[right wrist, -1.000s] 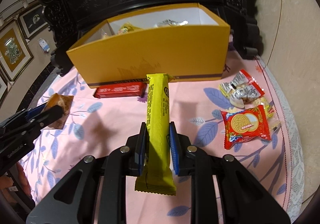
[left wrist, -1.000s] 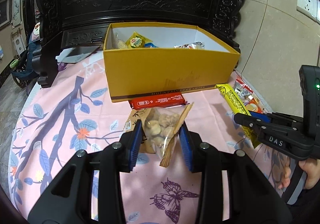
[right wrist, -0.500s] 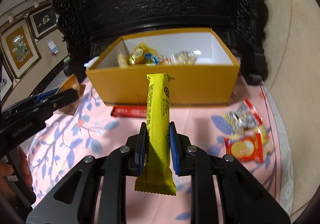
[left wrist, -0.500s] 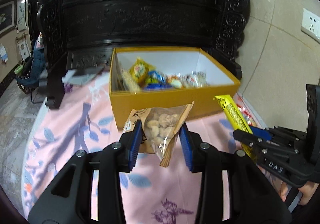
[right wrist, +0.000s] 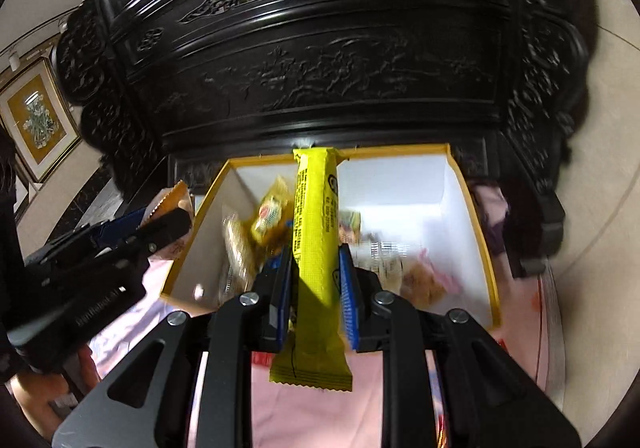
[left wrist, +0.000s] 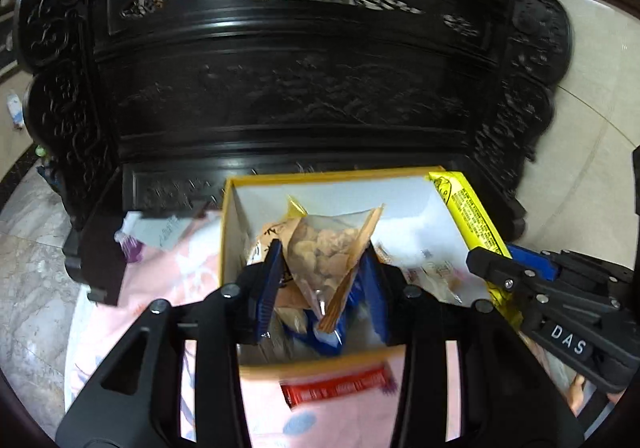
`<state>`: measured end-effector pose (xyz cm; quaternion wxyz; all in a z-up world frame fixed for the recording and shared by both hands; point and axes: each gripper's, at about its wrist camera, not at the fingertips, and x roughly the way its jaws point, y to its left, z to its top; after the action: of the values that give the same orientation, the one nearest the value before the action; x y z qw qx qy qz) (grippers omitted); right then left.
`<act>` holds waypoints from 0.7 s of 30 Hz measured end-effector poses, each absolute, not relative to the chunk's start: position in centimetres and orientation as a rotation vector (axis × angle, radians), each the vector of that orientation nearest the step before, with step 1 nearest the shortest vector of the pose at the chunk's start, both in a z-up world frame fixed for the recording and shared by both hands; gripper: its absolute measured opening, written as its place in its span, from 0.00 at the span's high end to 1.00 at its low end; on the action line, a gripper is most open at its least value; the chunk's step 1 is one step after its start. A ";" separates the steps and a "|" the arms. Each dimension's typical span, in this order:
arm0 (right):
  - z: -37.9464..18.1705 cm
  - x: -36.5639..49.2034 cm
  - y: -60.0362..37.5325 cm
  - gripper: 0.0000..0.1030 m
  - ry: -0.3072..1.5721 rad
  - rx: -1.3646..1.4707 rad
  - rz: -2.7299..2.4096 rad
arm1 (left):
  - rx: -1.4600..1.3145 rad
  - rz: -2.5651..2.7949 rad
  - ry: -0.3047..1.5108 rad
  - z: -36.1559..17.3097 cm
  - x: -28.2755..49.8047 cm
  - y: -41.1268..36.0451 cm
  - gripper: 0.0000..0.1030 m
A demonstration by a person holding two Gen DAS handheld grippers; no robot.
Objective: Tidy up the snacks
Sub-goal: 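Carry both snacks into the yellow box and open both tools, then move both tools back over the remaining snacks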
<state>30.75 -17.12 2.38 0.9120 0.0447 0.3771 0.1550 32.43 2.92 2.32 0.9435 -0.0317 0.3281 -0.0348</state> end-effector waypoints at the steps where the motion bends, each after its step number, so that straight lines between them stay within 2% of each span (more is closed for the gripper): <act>1: 2.3 31.4 -16.8 0.70 0.769 0.081 0.309 | -0.071 -0.049 0.646 2.5 32.9 3.1 0.39; 2: 2.1 32.1 -16.6 0.57 0.770 0.065 0.291 | -0.080 -0.024 0.625 2.7 33.1 3.3 0.15; 3: 2.0 32.7 -16.4 0.53 0.777 0.054 0.279 | -0.088 -0.008 0.605 2.9 33.2 3.5 0.10; 21: 2.3 30.7 -17.5 0.53 0.760 0.052 0.285 | -0.086 -0.053 0.561 3.6 29.7 3.4 0.10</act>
<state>30.68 -17.53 2.34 0.9183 0.0253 0.3698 0.1387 29.72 3.36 3.58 0.9597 -0.0425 0.2765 -0.0261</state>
